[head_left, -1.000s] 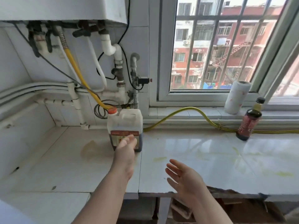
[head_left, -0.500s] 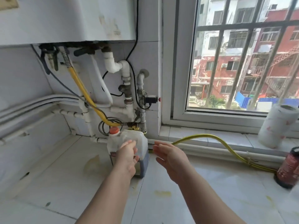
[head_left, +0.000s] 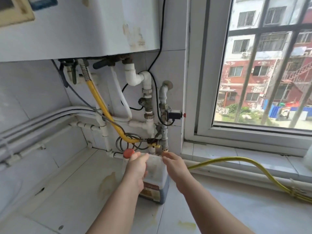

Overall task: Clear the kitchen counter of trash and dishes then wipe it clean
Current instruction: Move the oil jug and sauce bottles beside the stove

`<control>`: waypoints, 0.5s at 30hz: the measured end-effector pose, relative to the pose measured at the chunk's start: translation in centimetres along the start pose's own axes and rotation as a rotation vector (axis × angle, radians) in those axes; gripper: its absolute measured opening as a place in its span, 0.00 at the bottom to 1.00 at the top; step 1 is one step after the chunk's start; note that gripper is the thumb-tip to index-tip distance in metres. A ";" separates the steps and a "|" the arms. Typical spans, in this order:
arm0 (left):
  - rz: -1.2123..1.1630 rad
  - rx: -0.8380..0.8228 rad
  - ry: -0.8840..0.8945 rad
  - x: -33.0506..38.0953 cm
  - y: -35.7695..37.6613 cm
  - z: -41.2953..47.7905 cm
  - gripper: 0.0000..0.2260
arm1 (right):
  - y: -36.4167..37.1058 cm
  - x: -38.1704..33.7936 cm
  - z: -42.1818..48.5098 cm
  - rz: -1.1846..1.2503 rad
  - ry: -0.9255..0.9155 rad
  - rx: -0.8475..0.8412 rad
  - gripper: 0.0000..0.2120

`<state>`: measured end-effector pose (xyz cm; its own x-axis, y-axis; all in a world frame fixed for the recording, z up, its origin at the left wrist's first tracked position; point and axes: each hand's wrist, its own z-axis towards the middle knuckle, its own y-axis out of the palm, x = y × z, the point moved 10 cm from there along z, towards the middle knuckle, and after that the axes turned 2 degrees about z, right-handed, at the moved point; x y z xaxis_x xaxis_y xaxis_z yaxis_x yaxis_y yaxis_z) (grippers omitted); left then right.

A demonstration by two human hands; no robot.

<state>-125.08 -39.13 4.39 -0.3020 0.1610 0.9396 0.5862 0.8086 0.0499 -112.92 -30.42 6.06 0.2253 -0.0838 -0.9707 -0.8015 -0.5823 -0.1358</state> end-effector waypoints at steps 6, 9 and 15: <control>0.096 -0.019 0.015 0.1 0.5 0.4 0.16 | 0.5 -0.1 -1.2 0.165 0.032 -0.084 0.11; 0.119 -0.070 0.019 0.0 1.1 -0.1 0.18 | 0.6 0.7 -2.0 0.177 0.070 -0.142 0.12; 0.203 -0.355 0.091 0.7 5.4 -4.0 0.13 | -2.5 2.8 -2.7 0.228 0.128 -0.021 0.12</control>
<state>-119.13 -36.89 6.62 -0.0954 0.2332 0.9677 0.8547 0.5176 -0.0405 -108.77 -31.33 4.17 0.1090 -0.3156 -0.9426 -0.8282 -0.5532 0.0894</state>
